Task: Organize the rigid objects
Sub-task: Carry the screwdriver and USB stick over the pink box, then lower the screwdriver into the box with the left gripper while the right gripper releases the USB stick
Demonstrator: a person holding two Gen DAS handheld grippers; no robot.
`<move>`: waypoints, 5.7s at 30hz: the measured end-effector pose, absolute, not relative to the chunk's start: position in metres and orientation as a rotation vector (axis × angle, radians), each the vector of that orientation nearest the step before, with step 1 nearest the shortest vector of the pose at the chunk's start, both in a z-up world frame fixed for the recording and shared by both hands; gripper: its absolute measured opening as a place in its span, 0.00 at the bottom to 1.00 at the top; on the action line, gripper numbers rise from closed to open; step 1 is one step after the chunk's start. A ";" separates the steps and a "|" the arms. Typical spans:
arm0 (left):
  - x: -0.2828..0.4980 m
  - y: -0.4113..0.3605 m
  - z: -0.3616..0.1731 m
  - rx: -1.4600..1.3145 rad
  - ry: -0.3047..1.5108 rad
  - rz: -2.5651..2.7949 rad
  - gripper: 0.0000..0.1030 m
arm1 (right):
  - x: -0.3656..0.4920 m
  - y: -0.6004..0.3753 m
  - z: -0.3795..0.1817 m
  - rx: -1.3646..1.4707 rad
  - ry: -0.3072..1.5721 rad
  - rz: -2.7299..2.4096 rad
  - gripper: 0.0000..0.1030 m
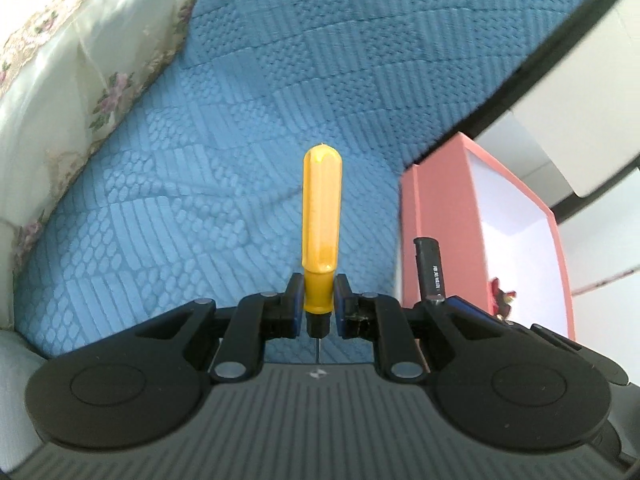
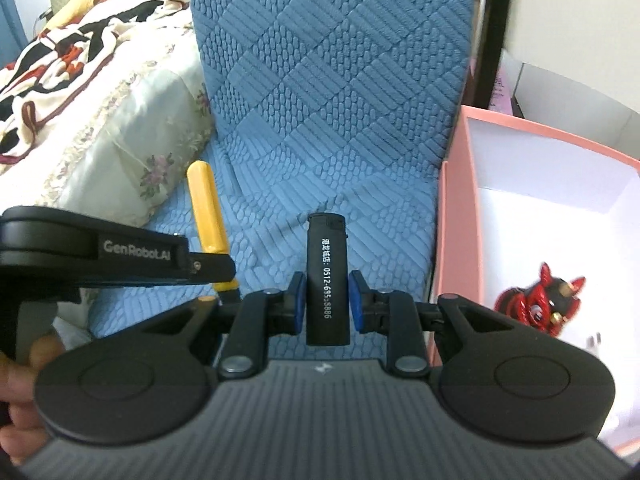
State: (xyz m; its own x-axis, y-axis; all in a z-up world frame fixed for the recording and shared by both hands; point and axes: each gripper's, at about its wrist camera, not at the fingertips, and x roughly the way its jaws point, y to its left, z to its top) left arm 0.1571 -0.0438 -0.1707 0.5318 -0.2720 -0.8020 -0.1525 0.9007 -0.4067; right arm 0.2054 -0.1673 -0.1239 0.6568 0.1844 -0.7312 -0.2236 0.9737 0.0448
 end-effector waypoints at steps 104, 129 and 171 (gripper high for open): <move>0.194 -0.140 -0.123 -0.260 0.948 -0.167 0.20 | 0.159 -0.290 -0.097 0.126 0.742 0.041 0.25; 0.197 -0.293 -0.119 -0.193 1.056 -0.415 0.20 | 0.134 -0.399 -0.100 0.189 0.715 -0.110 0.25; 0.237 -0.330 -0.176 -0.193 1.104 -0.416 0.20 | 0.177 -0.446 -0.174 0.230 0.873 -0.120 0.26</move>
